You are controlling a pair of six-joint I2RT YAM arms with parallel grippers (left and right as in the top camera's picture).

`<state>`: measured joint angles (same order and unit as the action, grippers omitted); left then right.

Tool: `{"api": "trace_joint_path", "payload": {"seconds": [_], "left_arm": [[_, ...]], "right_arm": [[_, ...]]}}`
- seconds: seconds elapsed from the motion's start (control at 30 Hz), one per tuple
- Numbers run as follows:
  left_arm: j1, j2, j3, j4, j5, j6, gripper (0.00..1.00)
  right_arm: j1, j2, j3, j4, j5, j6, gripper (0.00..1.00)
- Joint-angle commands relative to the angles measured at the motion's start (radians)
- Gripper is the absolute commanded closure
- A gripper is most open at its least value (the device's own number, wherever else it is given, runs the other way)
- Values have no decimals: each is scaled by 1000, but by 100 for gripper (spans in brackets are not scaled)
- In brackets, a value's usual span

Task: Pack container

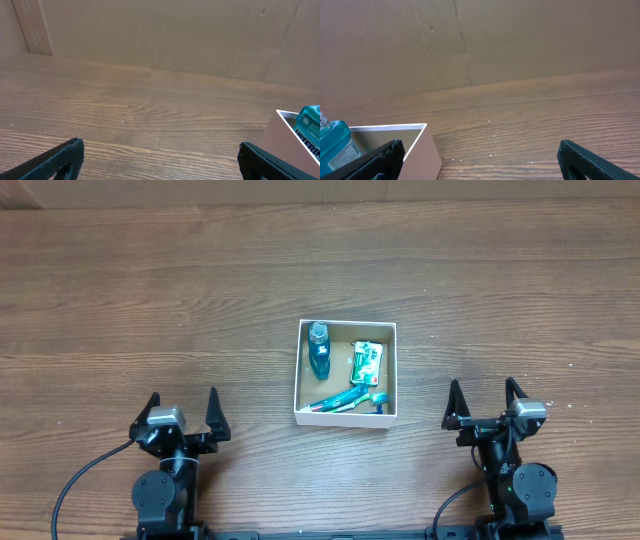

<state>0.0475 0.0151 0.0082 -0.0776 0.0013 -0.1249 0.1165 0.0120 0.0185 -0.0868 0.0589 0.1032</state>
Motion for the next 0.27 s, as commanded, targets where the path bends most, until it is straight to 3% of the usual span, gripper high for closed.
{"api": "trace_joint_path", "payload": {"seconds": [0.0,0.23], "left_arm": [[-2,-11,-3,0,15,-13,0],[-2,-11,-3,0,15,-13,0]], "right_arm": [[-5,-9,-11,7,0,-6,0],[-5,-9,-11,7,0,-7,0]]}}
